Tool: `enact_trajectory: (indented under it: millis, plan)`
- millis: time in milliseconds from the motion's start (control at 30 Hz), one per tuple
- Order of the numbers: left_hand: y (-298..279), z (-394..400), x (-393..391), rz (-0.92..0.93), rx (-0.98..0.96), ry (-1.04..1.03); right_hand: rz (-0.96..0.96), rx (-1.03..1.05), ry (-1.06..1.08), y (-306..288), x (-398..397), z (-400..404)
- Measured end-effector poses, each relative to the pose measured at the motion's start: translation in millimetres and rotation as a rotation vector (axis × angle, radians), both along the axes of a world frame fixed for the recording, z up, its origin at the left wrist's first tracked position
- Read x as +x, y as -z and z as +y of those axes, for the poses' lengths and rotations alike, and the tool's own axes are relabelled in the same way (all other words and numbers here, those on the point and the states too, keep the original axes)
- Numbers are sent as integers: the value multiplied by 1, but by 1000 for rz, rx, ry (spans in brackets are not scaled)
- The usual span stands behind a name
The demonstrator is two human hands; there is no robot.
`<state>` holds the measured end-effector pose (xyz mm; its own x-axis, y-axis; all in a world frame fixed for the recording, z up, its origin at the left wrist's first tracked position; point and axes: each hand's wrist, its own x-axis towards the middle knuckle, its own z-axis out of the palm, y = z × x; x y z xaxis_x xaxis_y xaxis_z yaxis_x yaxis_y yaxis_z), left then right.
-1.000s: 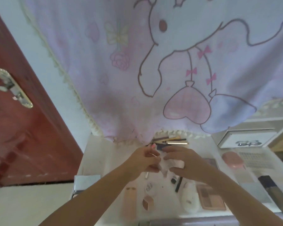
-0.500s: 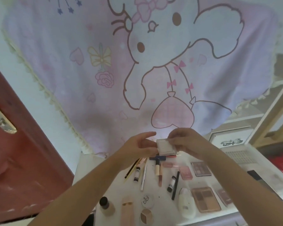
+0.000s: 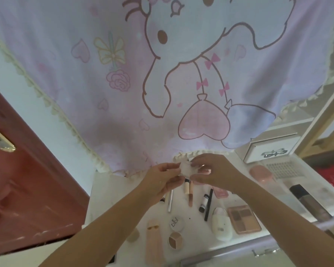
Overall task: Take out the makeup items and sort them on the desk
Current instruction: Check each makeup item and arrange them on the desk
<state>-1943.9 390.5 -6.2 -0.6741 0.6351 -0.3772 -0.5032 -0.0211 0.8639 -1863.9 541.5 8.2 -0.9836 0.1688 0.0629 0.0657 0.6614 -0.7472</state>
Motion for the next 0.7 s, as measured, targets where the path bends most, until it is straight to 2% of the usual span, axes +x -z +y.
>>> enact_trajectory:
  millis: [167, 300, 433, 567, 700]
  plan:
    - [13, -11, 5, 20, 15, 200, -23, 74, -30, 13, 11, -3]
    - [28, -18, 8, 132, -30, 333, -73, -18, -58, 28, 18, -4]
    - [47, -18, 13, 270, -120, 335, -133, -98, -35, 45, 25, -7]
    - [72, -23, 18, 286, -187, 368, -235, -236, 20, 61, 31, -6]
    - [96, -25, 27, 202, -312, 290, -363, -127, -21, 84, 30, 1]
